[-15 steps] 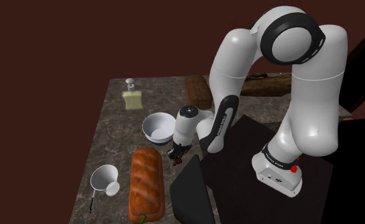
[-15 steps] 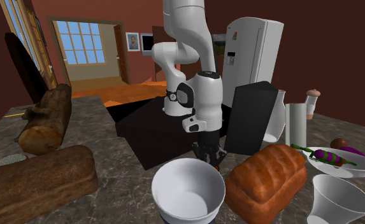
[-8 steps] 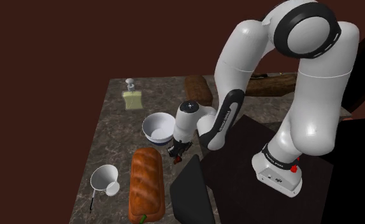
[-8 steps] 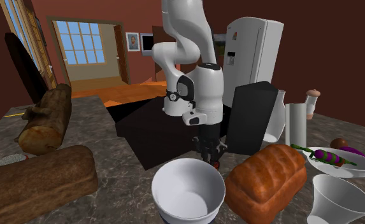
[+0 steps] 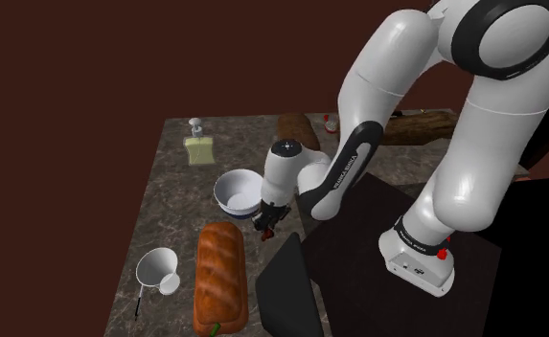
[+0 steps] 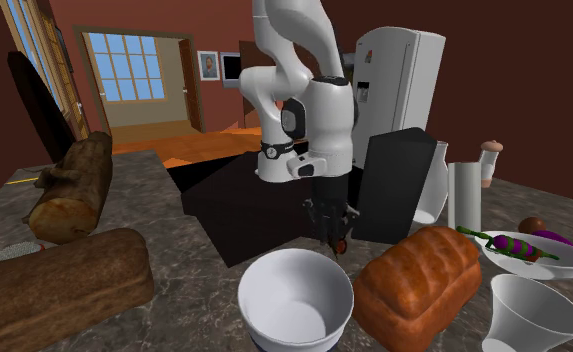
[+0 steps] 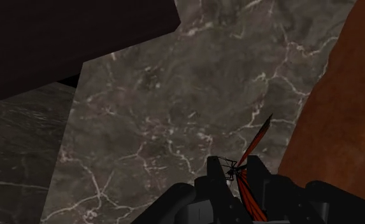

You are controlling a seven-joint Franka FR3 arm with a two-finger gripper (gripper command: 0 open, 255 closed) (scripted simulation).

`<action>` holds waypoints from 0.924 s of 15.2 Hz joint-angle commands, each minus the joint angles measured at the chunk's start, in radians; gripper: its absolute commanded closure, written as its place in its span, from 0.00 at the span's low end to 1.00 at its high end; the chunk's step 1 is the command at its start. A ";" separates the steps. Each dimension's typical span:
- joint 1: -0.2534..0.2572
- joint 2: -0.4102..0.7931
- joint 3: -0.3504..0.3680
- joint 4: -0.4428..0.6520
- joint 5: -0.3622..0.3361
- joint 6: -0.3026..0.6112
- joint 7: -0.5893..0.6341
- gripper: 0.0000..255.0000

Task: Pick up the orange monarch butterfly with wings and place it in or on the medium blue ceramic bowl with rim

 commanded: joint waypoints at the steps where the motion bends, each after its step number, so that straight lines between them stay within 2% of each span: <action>1: -0.042 -0.040 0.052 -0.011 0.056 -0.029 -0.043 1.00; 7: -0.109 -0.153 0.157 -0.024 0.233 -0.115 -0.170 1.00; 14: -0.108 -0.284 0.186 -0.020 0.403 -0.232 -0.289 1.00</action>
